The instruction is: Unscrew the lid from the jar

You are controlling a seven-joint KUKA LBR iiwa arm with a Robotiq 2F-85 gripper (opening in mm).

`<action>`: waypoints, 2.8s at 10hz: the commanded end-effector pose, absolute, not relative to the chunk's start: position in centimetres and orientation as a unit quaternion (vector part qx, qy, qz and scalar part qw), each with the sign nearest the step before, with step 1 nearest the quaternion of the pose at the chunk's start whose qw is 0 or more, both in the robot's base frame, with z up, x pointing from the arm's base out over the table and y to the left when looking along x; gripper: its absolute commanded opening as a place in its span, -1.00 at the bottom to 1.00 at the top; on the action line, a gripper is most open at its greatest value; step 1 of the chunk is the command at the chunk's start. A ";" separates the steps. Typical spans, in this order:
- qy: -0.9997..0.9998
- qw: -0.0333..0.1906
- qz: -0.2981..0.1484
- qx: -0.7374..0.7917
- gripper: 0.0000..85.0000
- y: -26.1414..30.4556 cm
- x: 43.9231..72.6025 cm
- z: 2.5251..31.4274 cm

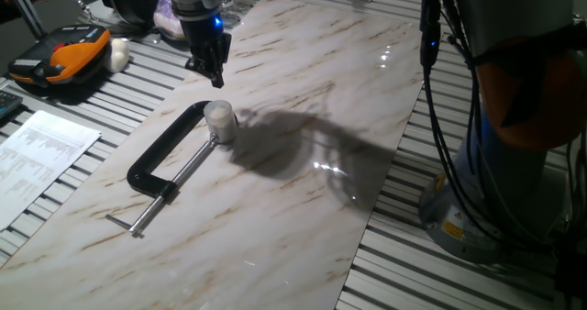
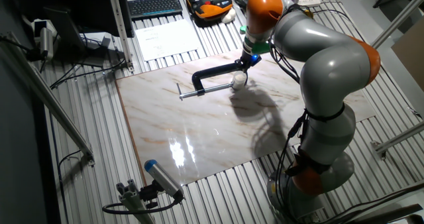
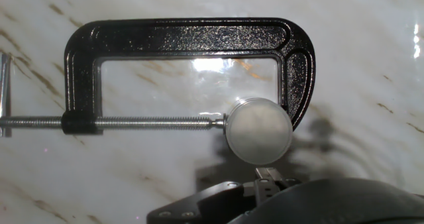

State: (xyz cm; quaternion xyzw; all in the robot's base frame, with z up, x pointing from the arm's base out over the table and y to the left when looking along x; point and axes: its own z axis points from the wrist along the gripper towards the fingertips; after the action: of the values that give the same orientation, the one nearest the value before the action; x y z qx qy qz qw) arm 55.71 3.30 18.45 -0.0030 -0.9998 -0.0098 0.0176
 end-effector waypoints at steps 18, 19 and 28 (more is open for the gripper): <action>-0.999 0.007 -0.026 -0.024 -1.00 3.4 55.9 18.5; -0.999 0.007 -0.030 -0.023 -1.00 3.4 55.9 18.5; -0.998 0.031 -0.023 -0.042 -1.00 3.4 55.9 18.6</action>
State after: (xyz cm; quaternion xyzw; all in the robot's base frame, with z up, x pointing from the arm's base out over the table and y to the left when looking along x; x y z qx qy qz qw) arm 55.87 3.35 18.56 -0.0425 -0.9984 -0.0217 0.0305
